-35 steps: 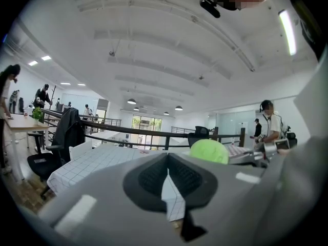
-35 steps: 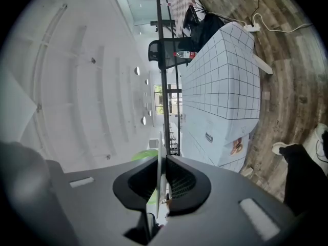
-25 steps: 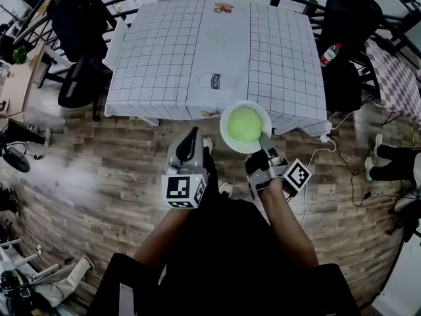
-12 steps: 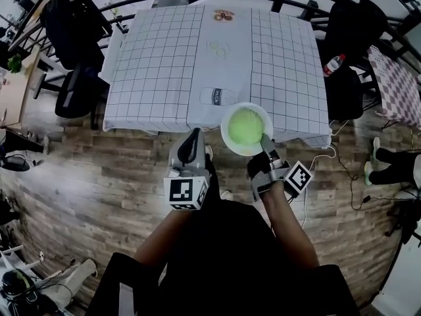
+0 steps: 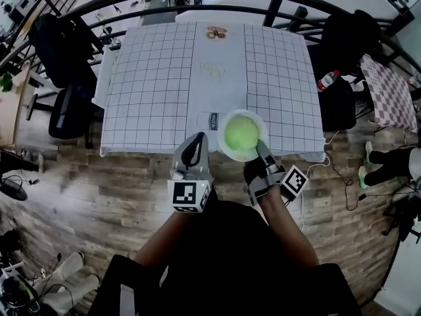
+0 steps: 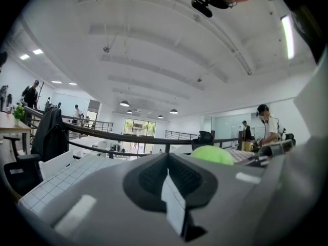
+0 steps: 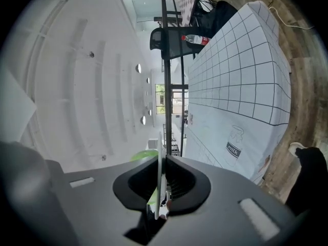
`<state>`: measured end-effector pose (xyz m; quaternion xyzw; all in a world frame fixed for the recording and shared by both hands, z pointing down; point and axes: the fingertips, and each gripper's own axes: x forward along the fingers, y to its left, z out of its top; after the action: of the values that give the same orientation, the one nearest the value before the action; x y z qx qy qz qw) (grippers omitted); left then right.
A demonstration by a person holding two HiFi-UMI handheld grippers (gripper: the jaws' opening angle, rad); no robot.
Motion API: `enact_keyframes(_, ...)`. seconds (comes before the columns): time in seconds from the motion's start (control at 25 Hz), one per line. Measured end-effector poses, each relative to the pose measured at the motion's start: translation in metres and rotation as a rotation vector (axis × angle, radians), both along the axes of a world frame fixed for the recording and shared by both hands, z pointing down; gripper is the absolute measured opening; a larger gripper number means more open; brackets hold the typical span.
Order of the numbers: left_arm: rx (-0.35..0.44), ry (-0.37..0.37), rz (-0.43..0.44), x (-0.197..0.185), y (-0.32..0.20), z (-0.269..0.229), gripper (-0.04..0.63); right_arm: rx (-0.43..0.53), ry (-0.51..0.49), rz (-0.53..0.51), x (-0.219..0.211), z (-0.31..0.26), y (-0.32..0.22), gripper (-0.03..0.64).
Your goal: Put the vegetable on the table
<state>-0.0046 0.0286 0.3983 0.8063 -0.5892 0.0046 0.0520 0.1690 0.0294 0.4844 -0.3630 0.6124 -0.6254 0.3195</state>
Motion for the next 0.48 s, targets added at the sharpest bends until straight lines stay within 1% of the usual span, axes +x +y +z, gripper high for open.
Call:
enact_keyframes(0.12,-0.011,-0.004,0.017,-0.008,-0.032,-0.01,0.009,-0.008,-0.004,0.004,-0.008,-0.01,-0.033,0.025)
enact_keyframes(0.48,-0.046,-0.002,0.054,-0.034,-0.106,-0.005,0.009,-0.009,-0.001,0.031,-0.032,-0.013,-0.104,0.025)
